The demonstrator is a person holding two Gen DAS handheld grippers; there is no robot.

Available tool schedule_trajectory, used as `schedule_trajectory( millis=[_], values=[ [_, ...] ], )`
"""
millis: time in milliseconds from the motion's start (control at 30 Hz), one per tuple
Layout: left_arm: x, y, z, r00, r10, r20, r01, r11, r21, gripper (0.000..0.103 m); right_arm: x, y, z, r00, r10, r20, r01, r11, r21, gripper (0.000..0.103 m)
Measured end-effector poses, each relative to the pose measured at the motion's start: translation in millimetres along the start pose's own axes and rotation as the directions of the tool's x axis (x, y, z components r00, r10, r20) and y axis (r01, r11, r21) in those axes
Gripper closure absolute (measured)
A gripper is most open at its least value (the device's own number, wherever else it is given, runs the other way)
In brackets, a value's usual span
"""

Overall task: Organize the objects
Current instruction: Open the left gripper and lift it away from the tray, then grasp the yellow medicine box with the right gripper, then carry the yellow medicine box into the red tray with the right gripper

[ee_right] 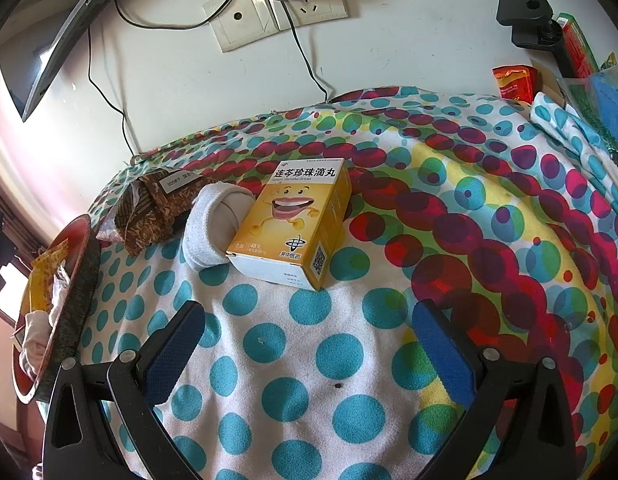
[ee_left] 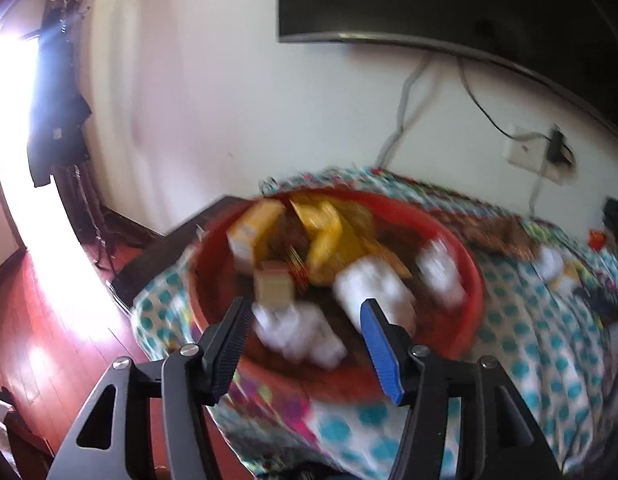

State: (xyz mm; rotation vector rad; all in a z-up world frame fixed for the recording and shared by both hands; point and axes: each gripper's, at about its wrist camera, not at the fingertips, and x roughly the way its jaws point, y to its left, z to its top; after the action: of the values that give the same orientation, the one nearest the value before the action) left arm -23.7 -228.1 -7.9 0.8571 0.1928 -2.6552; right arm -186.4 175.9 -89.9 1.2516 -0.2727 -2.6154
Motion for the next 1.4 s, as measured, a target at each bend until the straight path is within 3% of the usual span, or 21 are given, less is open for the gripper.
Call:
schedule_trajectory(
  millis=[233,367,400,500,667,767,1167,1400],
  values=[
    [-4.4,-35.2,-62.0,0.992,-0.119,-0.046,0.123,0.987,0.099,0.045,0.6,20.0,3.9,0.999,-0.037,-0.021,0.035,0.997,-0.075,0.001],
    [-4.2,-41.0,-82.7,0.982,-0.176,-0.072,0.182,0.978,0.099,0.045,2.5,44.9,13.0,0.987,-0.161,0.022,0.162,0.969,-0.184,0.001],
    [-4.2,-41.8,-84.2,0.977,-0.198,-0.083,0.205,0.975,0.084,0.045,7.8,44.8,15.7,0.985,-0.171,0.005,0.169,0.969,-0.18,0.003],
    [-11.5,-45.4,-80.4,0.97,-0.234,-0.066,0.239,0.967,0.085,0.045,21.8,41.8,23.5,0.985,-0.172,-0.015,0.168,0.974,-0.154,0.021],
    [-24.5,-48.3,-75.8,0.964,-0.264,-0.036,0.267,0.96,0.091,0.045,40.1,34.3,32.9,0.977,-0.213,-0.024,0.208,0.967,-0.148,0.026],
    [-22.3,-49.6,-77.0,0.964,-0.26,-0.051,0.263,0.961,0.088,0.045,39.0,24.3,36.6,0.976,-0.215,-0.011,0.212,0.969,-0.127,0.055],
    [-15.3,-34.0,-75.9,0.984,-0.168,-0.058,0.17,0.985,0.041,0.045,12.4,-6.9,23.5,0.978,-0.209,0.003,0.208,0.971,-0.117,0.055],
    [-11.7,-23.6,-75.7,0.99,-0.13,-0.062,0.132,0.991,0.025,0.045,-10.6,4.5,17.1,0.984,-0.179,0.022,0.18,0.975,-0.13,0.055]
  ],
)
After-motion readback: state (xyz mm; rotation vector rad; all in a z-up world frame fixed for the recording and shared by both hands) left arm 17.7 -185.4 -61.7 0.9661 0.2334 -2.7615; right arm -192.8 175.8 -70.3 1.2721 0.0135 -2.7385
